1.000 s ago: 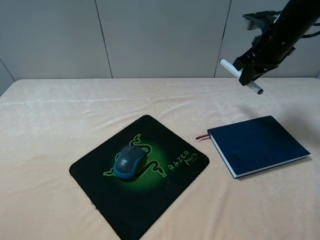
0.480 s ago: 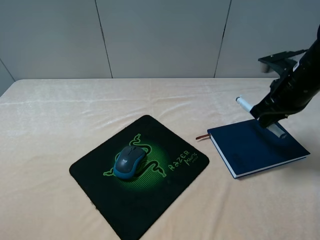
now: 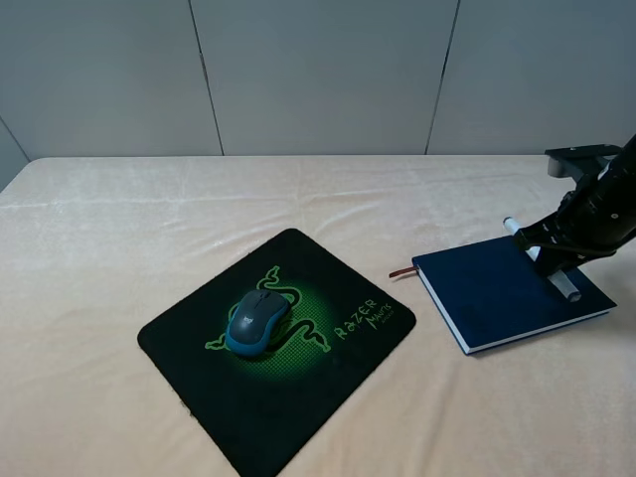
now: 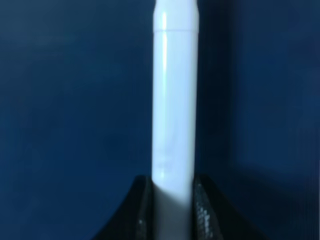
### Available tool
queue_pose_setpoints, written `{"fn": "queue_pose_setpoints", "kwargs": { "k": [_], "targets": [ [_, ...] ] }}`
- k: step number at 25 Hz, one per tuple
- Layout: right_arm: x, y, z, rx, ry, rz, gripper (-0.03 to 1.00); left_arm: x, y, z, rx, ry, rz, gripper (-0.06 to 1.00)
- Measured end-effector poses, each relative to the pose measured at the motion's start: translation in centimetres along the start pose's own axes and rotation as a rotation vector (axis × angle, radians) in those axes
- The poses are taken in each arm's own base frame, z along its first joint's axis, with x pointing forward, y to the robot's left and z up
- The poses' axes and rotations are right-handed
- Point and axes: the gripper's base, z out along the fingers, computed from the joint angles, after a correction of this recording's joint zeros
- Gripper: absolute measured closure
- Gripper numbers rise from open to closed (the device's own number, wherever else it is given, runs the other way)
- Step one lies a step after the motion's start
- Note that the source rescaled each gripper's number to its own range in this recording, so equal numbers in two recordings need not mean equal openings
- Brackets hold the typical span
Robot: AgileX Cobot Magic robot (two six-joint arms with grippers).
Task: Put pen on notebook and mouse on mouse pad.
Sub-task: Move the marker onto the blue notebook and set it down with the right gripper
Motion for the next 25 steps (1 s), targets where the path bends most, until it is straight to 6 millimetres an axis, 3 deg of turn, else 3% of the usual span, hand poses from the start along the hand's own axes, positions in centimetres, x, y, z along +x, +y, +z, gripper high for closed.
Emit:
{"fn": "queue_pose_setpoints", "kwargs": {
  "k": [19, 21, 23, 25],
  "targets": [
    [0.47, -0.19, 0.83, -0.003, 0.068, -0.010, 0.94, 0.00, 0.00, 0.00, 0.000, 0.000, 0.000, -0.06],
    [0.49, -0.19, 0.83, -0.004, 0.070, -0.009, 0.72, 0.00, 0.00, 0.00, 0.000, 0.000, 0.000, -0.06],
    [0.46, -0.10, 0.83, -0.012, 0.067, 0.004, 0.28, 0.00, 0.00, 0.00, 0.000, 0.000, 0.000, -0.06],
    [0.37, -0.05, 0.83, -0.018, 0.057, 0.016, 0.09, 0.00, 0.00, 0.00, 0.000, 0.000, 0.000, -0.06]
  ]
}}
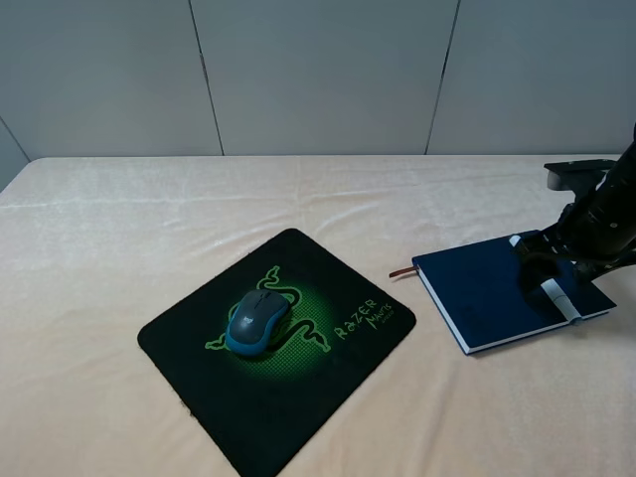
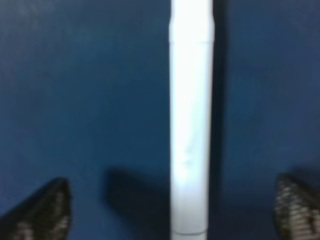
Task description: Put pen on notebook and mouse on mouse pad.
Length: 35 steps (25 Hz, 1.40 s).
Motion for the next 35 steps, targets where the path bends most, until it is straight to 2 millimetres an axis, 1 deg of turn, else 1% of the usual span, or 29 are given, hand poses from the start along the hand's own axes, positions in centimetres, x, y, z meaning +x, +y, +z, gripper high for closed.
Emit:
{"fn": "queue_pose_setpoints", "kwargs": {
  "k": [2, 4, 12, 14, 16, 18, 21, 24, 26, 30, 33, 35],
  "targets": [
    [-0.1, 0.0, 0.0, 0.000, -0.006, 0.003, 0.01, 0.0, 0.0, 0.0, 0.000, 0.000, 0.000, -0.06],
    [-0.1, 0.0, 0.0, -0.001, -0.007, 0.007, -0.02, 0.0, 0.0, 0.0, 0.000, 0.000, 0.000, -0.06],
    [-0.2, 0.0, -0.2, -0.003, -0.005, 0.006, -0.03, 0.0, 0.0, 0.0, 0.000, 0.000, 0.000, -0.06],
    [-0.6, 0.0, -0.7, -0.008, 0.005, 0.007, -0.03, 0.0, 0.0, 0.0, 0.000, 0.000, 0.000, -0.06],
    [-1.4, -0.1, -1.6, -0.014, 0.012, 0.018, -0.03, 0.0, 0.0, 0.0, 0.000, 0.000, 0.000, -0.06],
    [-2.2, -0.1, -2.8, -0.028, 0.035, 0.050, -0.03, 0.0, 0.0, 0.0, 0.000, 0.000, 0.000, -0.06],
    [-2.8, 0.1, -4.6, -0.053, 0.089, 0.092, -0.03, 0.0, 0.0, 0.0, 0.001, 0.000, 0.000, -0.06],
    [-2.5, 0.5, -6.3, -0.081, 0.102, 0.105, -0.03, 0.0, 0.0, 0.0, 0.001, 0.000, 0.000, -0.06],
    [-2.0, 0.7, -7.8, -0.083, 0.087, 0.104, -0.03, 0.0, 0.0, 0.0, 0.001, 0.000, 0.000, -0.06],
    [-0.4, 1.4, -11.8, -0.076, 0.019, 0.106, -0.03, 0.0, 0.0, 0.0, 0.001, 0.000, 0.000, -0.06],
    [1.1, 1.9, -15.1, -0.063, -0.075, 0.096, -0.03, 0.0, 0.0, 0.0, 0.000, 0.000, 0.000, -0.06],
    [2.6, 2.3, -17.4, -0.051, -0.158, 0.090, -0.03, 0.0, 0.0, 0.0, 0.000, 0.000, 0.000, -0.06]
  ]
}}
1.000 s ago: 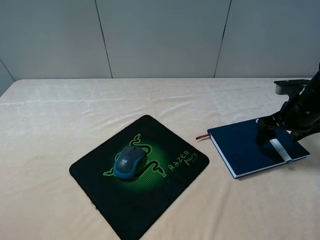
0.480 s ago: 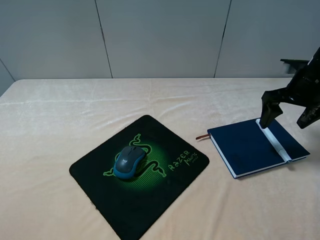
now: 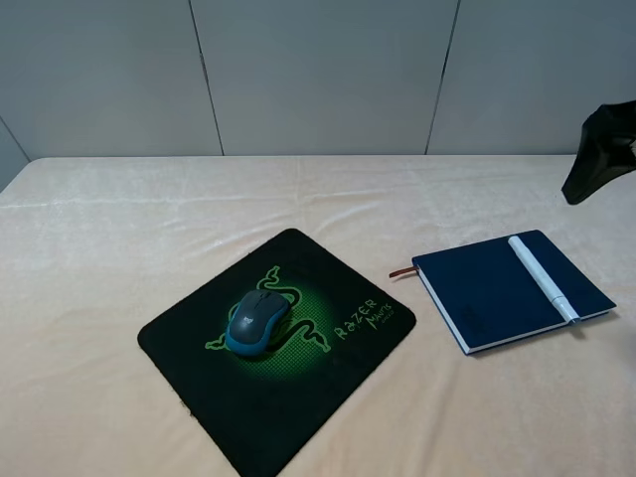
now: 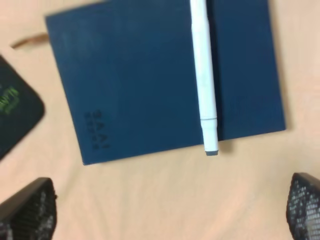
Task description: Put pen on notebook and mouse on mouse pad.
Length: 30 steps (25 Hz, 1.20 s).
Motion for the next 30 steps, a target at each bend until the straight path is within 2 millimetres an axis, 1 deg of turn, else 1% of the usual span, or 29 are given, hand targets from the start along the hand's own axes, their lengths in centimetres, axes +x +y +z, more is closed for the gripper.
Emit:
{"fn": "queue_pose_setpoints", "kwargs": {
  "k": [1, 3, 4, 7, 10, 15, 18, 22, 24, 26, 30],
  "targets": [
    [0.9, 0.2, -1.0, 0.003, -0.034, -0.004, -0.03, 0.0, 0.0, 0.0, 0.000, 0.000, 0.000, -0.06],
    [2.6, 0.6, -2.5, 0.008, -0.086, -0.011, -0.03, 0.0, 0.0, 0.0, 0.000, 0.000, 0.000, -0.06],
    [3.9, 0.8, -3.3, 0.011, -0.117, -0.013, -0.03, 0.0, 0.0, 0.0, 0.000, 0.000, 0.000, -0.06],
    [7.7, 1.3, -4.4, 0.016, -0.178, -0.021, -0.03, 0.0, 0.0, 0.0, 0.000, 0.000, 0.000, -0.06],
    [11.6, 1.8, -4.7, 0.022, -0.240, -0.030, -0.03, 0.0, 0.0, 0.0, 0.000, 0.000, 0.000, -0.06],
    [18.0, 2.3, -4.2, 0.035, -0.378, -0.048, -0.03, 0.0, 0.0, 0.0, 0.000, 0.000, 0.000, -0.06],
    [20.7, 2.5, -3.8, 0.044, -0.528, -0.042, -0.03, 0.0, 0.0, 0.0, 0.000, 0.000, 0.000, -0.06],
    [23.3, 2.7, -3.7, 0.048, -0.755, -0.023, -0.03, 0.0, 0.0, 0.0, 0.000, 0.000, 0.000, -0.06],
    [24.2, 2.7, -3.4, 0.057, -0.815, -0.027, -0.03, 0.0, 0.0, 0.0, 0.000, 0.000, 0.000, -0.06],
    [24.5, 2.6, -3.1, 0.063, -0.836, -0.024, -0.03, 0.0, 0.0, 0.0, 0.000, 0.000, 0.000, -0.06],
    [24.5, 2.2, -3.0, 0.088, -0.839, 0.016, -0.03, 0.0, 0.0, 0.0, 0.000, 0.000, 0.000, -0.06]
  ]
}}
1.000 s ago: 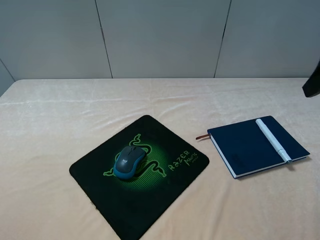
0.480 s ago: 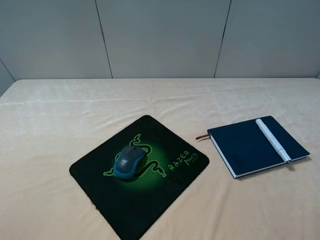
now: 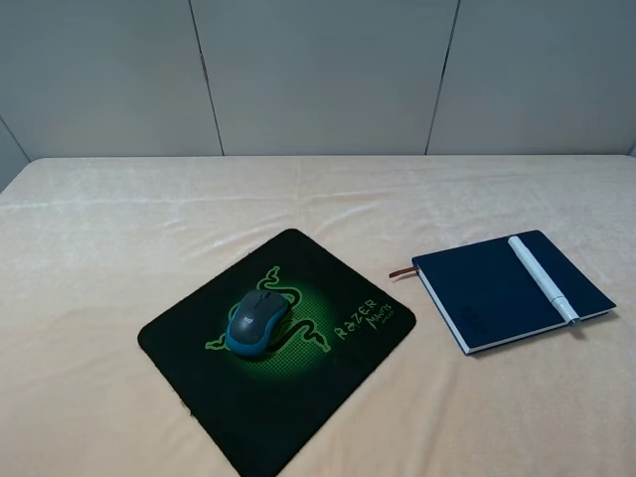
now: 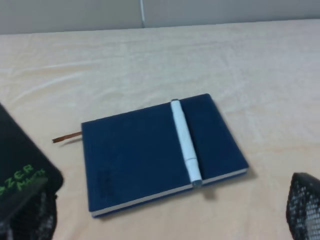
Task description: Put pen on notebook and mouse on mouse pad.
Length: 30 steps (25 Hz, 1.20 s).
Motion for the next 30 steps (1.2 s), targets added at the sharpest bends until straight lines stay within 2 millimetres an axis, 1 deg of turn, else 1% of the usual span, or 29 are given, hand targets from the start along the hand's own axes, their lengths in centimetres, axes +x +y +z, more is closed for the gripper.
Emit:
{"fn": "queue_pose_setpoints", "kwargs": {
  "k": [6, 30],
  "targets": [
    [-0.04, -0.79, -0.04, 0.087, -0.006, 0.023, -0.03, 0.00, 0.00, 0.00, 0.000, 0.000, 0.000, -0.06],
    [-0.03, -0.75, -0.05, 0.083, -0.007, 0.032, -0.03, 0.00, 0.00, 0.00, 0.000, 0.000, 0.000, -0.06]
  ]
}}
